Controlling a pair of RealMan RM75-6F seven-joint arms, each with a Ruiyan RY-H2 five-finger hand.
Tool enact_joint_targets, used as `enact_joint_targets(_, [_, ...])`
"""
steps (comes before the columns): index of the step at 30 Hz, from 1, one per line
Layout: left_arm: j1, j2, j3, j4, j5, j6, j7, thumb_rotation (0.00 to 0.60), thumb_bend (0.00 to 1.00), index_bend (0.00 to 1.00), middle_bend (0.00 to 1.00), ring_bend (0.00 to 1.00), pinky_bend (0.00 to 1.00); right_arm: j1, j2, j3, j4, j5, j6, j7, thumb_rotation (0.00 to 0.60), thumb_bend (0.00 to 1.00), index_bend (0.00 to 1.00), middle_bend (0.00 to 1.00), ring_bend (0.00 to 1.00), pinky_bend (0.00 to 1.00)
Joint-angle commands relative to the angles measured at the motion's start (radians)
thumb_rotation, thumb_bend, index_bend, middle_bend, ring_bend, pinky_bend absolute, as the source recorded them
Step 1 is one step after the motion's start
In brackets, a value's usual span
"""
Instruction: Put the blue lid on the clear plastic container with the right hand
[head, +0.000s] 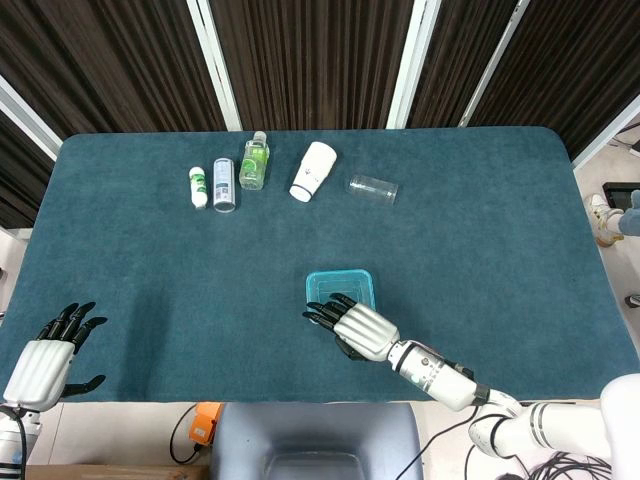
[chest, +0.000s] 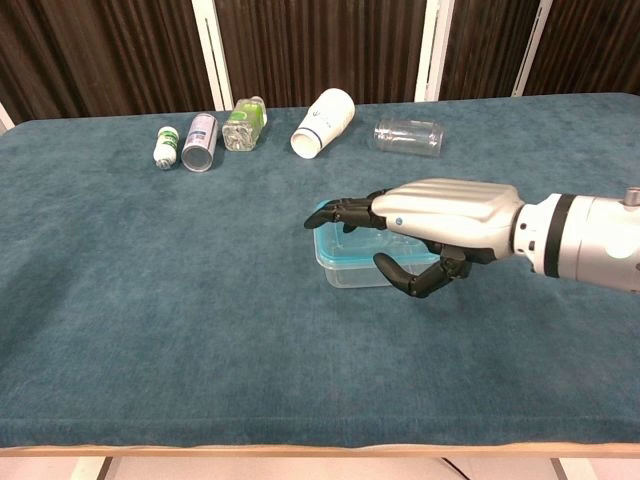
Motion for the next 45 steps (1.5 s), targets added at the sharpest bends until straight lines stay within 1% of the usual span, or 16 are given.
enact_joint_targets(1, [0.0, 0.0, 0.0, 0.0, 0.0, 0.0, -0.001, 0.6, 0.46, 0.22, 0.07, 0.03, 0.22, 0.001, -0.005, 0.0, 0.008, 0.005, -0.007, -0.002, 0.6, 0.86, 0.12, 0.17, 0.19, 0.21])
enact_joint_targets(7, [0.0, 0.001, -0.001, 0.002, -0.001, -0.001, -0.005, 0.6, 0.46, 0.22, 0.07, 0.03, 0.22, 0.004, -0.019, 0.0, 0.019, 0.008, -0.022, 0.001, 0.6, 0.86, 0.12, 0.17, 0.19, 0.21])
enact_joint_targets(22, [-0.001, 0.003, -0.001, 0.003, -0.002, -0.003, -0.01, 0.6, 0.46, 0.22, 0.07, 0.03, 0.22, 0.005, -0.019, -0.004, 0.026, 0.008, -0.036, 0.016, 0.6, 0.86, 0.12, 0.17, 0.19, 0.21])
enact_joint_targets(31, [0.0, 0.004, -0.001, 0.002, 0.0, -0.001, -0.012, 0.6, 0.46, 0.22, 0.07, 0.03, 0.22, 0.009, -0.024, -0.017, 0.043, -0.007, -0.053, 0.074, 0.6, 0.86, 0.12, 0.17, 0.19, 0.21])
enact_joint_targets(45, [0.001, 0.004, -0.001, 0.001, 0.0, 0.002, -0.013, 0.6, 0.46, 0.22, 0.07, 0.03, 0.22, 0.005, -0.03, -0.03, 0.077, -0.022, -0.053, 0.115, 0.6, 0.86, 0.12, 0.17, 0.19, 0.21])
